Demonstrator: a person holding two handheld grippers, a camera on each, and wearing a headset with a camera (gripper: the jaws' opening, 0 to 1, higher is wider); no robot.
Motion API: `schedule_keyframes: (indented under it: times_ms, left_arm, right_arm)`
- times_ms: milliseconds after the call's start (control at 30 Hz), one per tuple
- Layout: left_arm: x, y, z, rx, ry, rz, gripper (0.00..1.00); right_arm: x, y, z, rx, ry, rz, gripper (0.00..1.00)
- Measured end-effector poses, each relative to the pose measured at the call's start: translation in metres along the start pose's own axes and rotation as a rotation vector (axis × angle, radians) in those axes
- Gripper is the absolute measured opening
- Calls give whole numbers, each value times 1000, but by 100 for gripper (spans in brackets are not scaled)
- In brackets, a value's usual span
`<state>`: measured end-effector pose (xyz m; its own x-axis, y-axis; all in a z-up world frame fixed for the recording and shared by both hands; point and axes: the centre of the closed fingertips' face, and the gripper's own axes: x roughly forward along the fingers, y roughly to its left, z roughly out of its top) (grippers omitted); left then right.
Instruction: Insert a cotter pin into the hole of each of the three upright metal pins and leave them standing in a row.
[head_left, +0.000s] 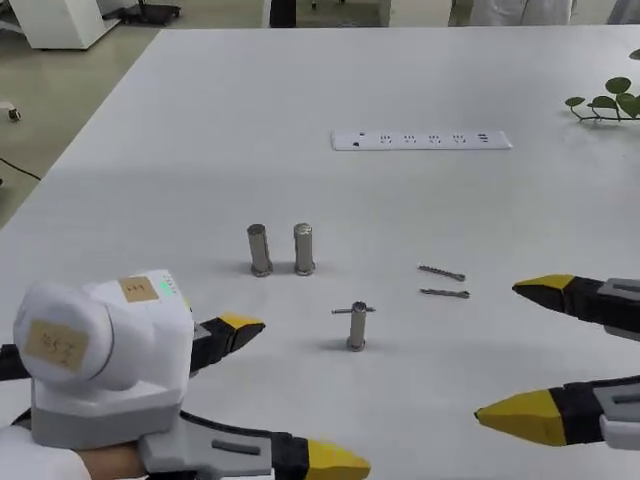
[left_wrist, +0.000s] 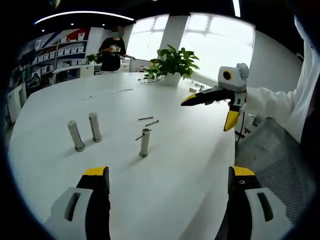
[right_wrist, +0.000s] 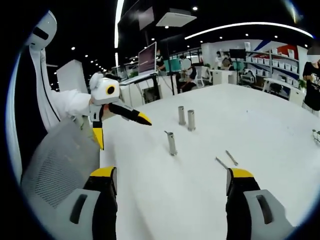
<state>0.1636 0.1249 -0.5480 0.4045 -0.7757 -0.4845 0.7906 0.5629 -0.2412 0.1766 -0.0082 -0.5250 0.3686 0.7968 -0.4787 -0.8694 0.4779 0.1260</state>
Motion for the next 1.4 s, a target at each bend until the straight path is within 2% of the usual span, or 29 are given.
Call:
schedule_keyframes:
  times_ms: [233, 300, 500, 633, 833, 967, 1100, 1200, 1300, 1333, 1400]
  left_arm:
    - [-3, 3, -2, -7, 1, 13, 98]
    - [-4, 5, -1, -11, -1, 17, 98]
    - [-9, 9, 11, -25, -45, 35, 95]
    - [-11, 15, 13, -27, -54, 48, 95]
    - [-14, 21, 15, -20, -58, 65, 93]
    - [-16, 40, 26, 56, -77, 144, 83]
    - [-17, 54, 38, 60, -109, 174, 81]
    - [-17, 68, 45, 81, -108, 209, 79]
    - [-15, 87, 48, 101, -95, 259, 77]
    - [-15, 91, 49, 97, -96, 266, 76]
    - [-14, 103, 52, 44, -116, 290, 71]
  right_arm:
    - [-6, 3, -13, 28, 31, -17, 93]
    - [-7, 1, -19, 37, 45, -38, 96]
    - [-10, -1, -31, 97, 53, -47, 98]
    - [-11, -4, -35, 138, 51, -81, 98]
    - [-13, -2, -36, 148, 43, -87, 98]
    - [-13, -3, -38, 161, 42, -96, 98]
    - [-15, -3, -40, 165, 45, -104, 98]
    - [-18, -4, -40, 166, 44, -115, 98]
    - [-21, -4, -39, 167, 40, -124, 98]
    - [-21, -4, -39, 167, 41, -127, 98]
    - [-22, -4, -38, 167, 39, -135, 98]
